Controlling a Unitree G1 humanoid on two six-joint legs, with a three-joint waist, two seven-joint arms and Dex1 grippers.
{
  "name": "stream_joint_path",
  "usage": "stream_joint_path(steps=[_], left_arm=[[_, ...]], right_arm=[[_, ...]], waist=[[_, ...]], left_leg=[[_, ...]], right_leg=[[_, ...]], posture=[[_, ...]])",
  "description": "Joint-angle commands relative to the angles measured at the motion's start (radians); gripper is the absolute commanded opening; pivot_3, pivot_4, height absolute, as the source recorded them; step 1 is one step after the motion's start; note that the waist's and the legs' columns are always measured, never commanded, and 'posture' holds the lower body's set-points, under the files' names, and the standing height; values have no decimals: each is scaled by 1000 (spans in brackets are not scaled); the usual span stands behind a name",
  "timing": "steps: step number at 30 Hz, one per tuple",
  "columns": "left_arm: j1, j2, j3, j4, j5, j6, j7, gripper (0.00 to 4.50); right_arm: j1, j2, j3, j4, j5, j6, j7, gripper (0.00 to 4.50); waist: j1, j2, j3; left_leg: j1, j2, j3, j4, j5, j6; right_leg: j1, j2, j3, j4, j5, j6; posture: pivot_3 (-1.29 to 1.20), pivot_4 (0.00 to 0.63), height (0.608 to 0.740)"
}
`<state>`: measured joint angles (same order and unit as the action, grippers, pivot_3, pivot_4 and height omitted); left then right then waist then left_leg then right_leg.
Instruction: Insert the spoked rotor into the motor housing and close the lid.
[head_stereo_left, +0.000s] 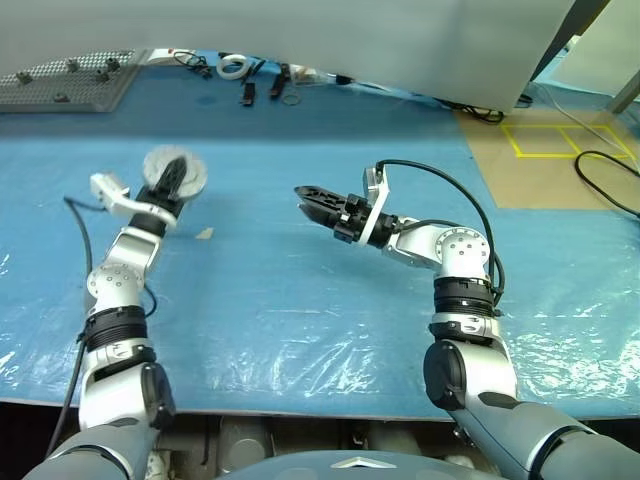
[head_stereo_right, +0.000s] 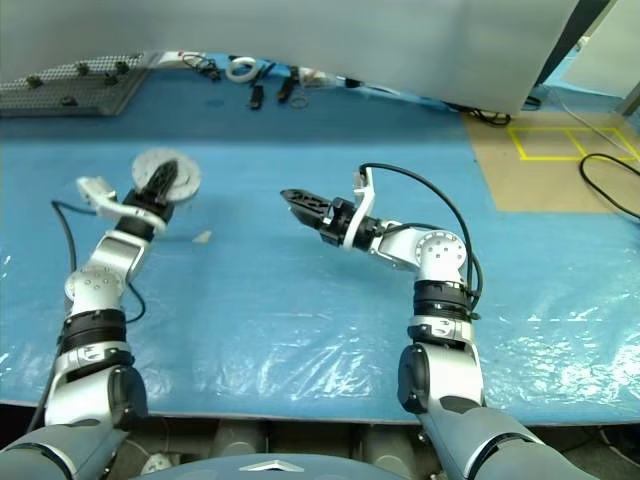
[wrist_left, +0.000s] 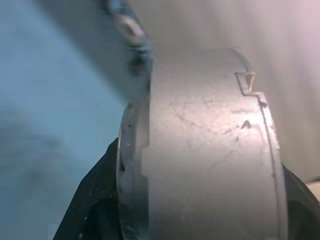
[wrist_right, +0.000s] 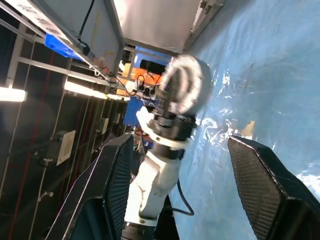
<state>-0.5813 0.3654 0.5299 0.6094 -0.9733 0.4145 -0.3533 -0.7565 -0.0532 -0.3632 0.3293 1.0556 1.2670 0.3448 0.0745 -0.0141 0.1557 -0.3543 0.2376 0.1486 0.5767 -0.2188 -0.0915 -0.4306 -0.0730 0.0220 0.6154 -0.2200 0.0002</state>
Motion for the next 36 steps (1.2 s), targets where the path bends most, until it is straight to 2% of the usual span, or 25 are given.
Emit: stream_joint_path(steps=[1, 4, 9, 15, 23, 29, 32, 36], left_arm=[[-74, 35, 16, 99, 58, -70, -99, 2495], [-101, 30, 7, 206, 113, -96, -131, 2495], [-122, 39, 22, 318, 171, -136, -182, 2495], [-109, 86, 36, 352, 233, -143, -148, 4369], [14, 248, 135, 211, 192, -71, -203, 4369], [126, 376, 144, 246, 249, -85, -261, 4369], [129, 370, 92, 61, 222, 1, -340, 4369], [169, 316, -83, -408, 155, 117, -480, 4369]], right_arm=[[-7, 2, 10, -22, 2, -12, 17, 3133], [-4, 2, 13, -29, -1, -12, 17, 3133], [0, -2, 22, -39, -6, -14, 21, 3133], [8, -4, 30, -44, -16, -18, 31, 3175], [23, -3, 43, -45, -32, -34, 55, 3175], [24, 3, 51, -44, -39, -51, 67, 3175], [29, -12, 63, -63, -46, -58, 85, 3175], [83, -108, 139, -210, -94, -118, 203, 3175]], waist=[[8, -2, 0], [28, -3, 0], [27, -3, 0], [19, -3, 0], [4, -3, 0], [4, -3, 0], [23, -3, 1], [49, -4, 1]], left_leg=[[-1, 0, 0, 0, 0, 1], [-5, 1, -2, 1, 2, 3], [-5, 1, -2, 1, 0, 0], [-1, 1, -2, 2, 0, -1], [1, 2, -2, 1, 0, -1], [2, 1, -2, 0, 0, -1], [2, 2, -2, 0, 0, -1], [-1, 3, -2, 2, 0, -1]], right_leg=[[0, 0, -2, -1, 0, 0], [0, 0, -6, -1, 0, 0], [0, -1, -7, -1, 0, 0], [0, -1, -5, 3, 0, 0], [1, -1, -4, 3, 0, 0], [1, -1, -5, 2, 0, -1], [2, -1, -6, 3, 0, -1], [4, -4, -12, 3, -1, -2]], posture=[[0, 150, 740], [0, 150, 740], [0, 150, 740], [0, 150, 740], [0, 150, 740], [0, 150, 740], [0, 150, 740], [0, 150, 740]])
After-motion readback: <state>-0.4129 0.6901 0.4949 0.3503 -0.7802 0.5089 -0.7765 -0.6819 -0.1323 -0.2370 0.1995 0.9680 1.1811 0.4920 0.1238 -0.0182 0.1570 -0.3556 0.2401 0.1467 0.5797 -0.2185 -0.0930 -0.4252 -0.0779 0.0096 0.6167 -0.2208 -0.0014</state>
